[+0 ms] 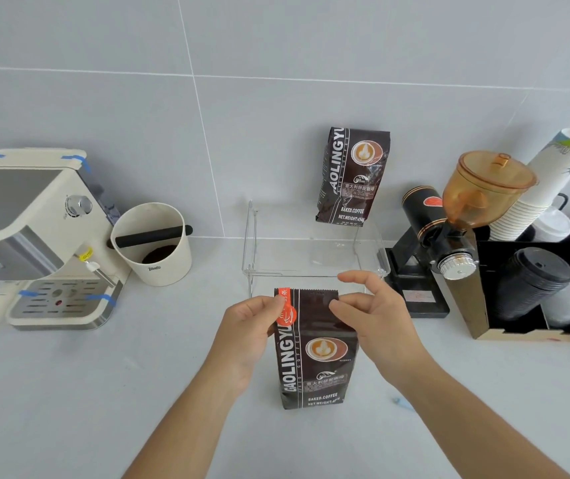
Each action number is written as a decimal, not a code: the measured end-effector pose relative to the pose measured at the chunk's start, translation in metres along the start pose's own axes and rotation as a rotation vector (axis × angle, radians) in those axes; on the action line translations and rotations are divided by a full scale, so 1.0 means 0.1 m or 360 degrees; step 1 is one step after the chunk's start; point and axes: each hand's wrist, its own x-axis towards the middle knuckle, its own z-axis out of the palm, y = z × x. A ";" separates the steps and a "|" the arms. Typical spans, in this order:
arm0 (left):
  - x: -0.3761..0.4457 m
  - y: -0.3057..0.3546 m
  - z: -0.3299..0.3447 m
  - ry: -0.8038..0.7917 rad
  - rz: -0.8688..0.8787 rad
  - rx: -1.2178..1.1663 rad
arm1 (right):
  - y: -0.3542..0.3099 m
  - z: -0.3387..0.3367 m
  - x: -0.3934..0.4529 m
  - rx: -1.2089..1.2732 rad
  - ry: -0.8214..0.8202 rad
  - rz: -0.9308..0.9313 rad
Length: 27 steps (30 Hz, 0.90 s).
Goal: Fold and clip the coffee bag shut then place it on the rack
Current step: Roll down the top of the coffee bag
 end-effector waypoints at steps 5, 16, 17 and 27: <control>-0.01 0.00 -0.05 0.0019 -0.0005 0.0032 | 0.01 -0.01 0.00 0.0011 0.0055 0.0010; -0.05 0.06 -0.10 -0.0093 0.0337 0.0574 | 0.10 -0.01 -0.04 -0.0365 -0.0054 -0.0012; -0.05 0.04 -0.11 -0.0097 0.0386 0.0691 | 0.11 -0.01 -0.04 -0.0436 -0.0043 -0.0016; -0.03 0.03 -0.18 -0.0149 0.0516 0.0957 | 0.07 -0.01 -0.08 -0.0938 -0.0061 -0.0138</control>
